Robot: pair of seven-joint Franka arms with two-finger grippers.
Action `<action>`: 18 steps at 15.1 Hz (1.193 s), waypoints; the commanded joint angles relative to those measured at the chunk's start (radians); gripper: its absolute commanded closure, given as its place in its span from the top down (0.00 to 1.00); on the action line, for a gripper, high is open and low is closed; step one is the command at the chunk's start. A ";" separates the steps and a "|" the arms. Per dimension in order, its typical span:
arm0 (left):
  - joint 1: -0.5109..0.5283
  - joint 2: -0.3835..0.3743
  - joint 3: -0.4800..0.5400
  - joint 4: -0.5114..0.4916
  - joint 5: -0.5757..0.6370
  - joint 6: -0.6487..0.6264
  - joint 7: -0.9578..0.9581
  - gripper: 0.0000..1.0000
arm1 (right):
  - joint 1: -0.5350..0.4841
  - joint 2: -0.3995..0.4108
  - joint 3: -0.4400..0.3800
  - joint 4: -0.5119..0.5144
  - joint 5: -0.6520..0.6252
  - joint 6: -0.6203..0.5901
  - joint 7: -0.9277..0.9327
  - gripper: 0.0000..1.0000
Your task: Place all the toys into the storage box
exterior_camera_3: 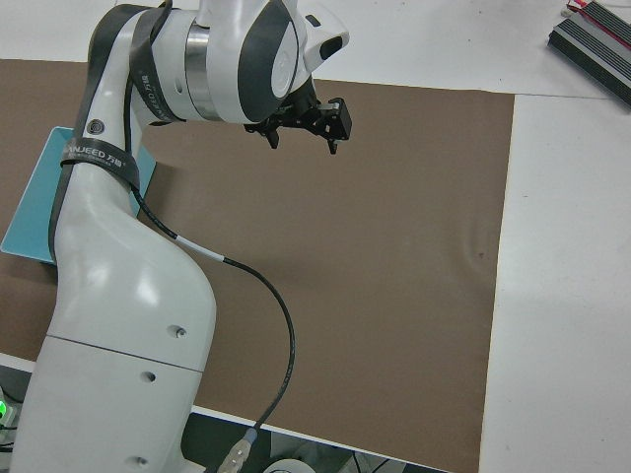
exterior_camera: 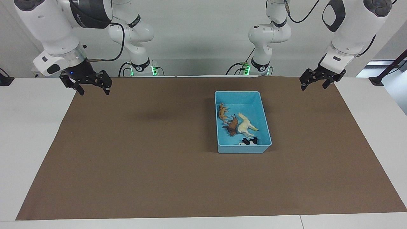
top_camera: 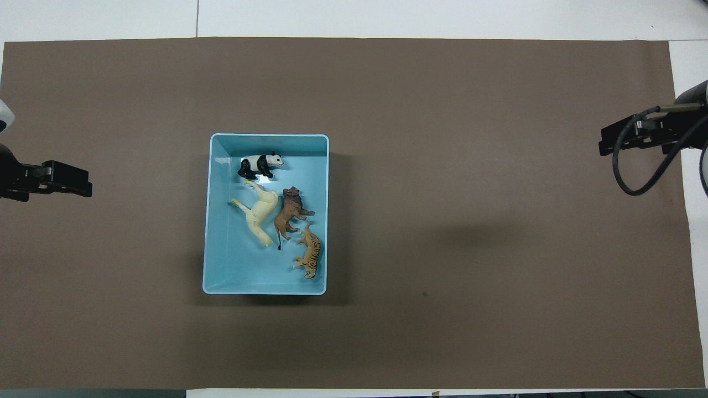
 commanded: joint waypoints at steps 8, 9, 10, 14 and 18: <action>-0.015 0.004 0.011 0.002 -0.036 0.010 0.021 1.00 | -0.034 -0.101 -0.058 -0.048 0.001 -0.117 -0.049 1.00; -0.015 0.003 0.011 0.000 -0.036 0.009 0.021 1.00 | -0.033 -0.101 -0.058 -0.046 0.001 -0.118 -0.049 1.00; -0.017 0.003 0.011 0.000 -0.036 0.009 0.024 1.00 | -0.033 -0.101 -0.058 -0.045 0.001 -0.118 -0.049 1.00; -0.018 0.000 0.011 -0.007 -0.036 0.010 0.038 1.00 | -0.028 -0.100 -0.060 -0.040 -0.017 -0.108 -0.050 1.00; -0.017 -0.006 0.011 -0.026 -0.036 0.012 0.039 1.00 | -0.021 -0.100 -0.055 -0.040 -0.064 -0.104 -0.070 1.00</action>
